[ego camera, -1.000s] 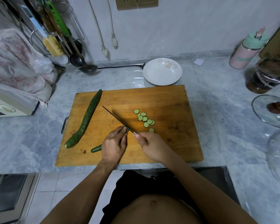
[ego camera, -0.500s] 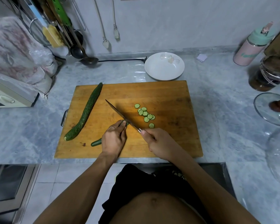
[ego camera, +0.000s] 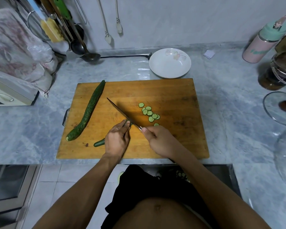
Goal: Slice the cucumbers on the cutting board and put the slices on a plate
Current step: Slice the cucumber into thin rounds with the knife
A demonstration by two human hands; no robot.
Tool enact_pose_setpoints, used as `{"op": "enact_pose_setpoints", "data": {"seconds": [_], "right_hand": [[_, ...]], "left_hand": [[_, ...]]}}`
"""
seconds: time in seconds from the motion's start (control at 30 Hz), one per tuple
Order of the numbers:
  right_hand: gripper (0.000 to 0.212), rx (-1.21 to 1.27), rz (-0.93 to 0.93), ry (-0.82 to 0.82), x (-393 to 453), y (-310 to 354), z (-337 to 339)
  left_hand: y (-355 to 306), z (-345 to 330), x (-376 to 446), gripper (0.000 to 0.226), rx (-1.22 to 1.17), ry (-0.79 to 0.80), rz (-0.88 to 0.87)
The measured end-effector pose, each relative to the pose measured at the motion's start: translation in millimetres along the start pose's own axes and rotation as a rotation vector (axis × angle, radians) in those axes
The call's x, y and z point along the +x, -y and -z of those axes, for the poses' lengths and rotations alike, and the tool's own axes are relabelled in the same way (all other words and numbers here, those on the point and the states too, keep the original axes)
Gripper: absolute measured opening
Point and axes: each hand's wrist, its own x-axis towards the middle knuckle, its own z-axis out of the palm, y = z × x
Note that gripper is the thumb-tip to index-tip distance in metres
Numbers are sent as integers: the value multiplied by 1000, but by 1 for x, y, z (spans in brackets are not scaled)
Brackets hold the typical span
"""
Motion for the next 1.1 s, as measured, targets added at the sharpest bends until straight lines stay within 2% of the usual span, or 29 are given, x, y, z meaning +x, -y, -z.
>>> {"op": "enact_pose_setpoints", "data": {"seconds": [0.37,0.73,1.1], "right_hand": [[37,-29,9,-50,9,-3,-15],[44,-33,19,-17,-6,-4,-1],[44,76,-2,11,-13,0,7]], "left_hand": [[0,-1,-2,28,-38,-50,-18],[2,-2,0,29,-37,-20,0],[4,-3,-1,28,-66,-35,5]]}}
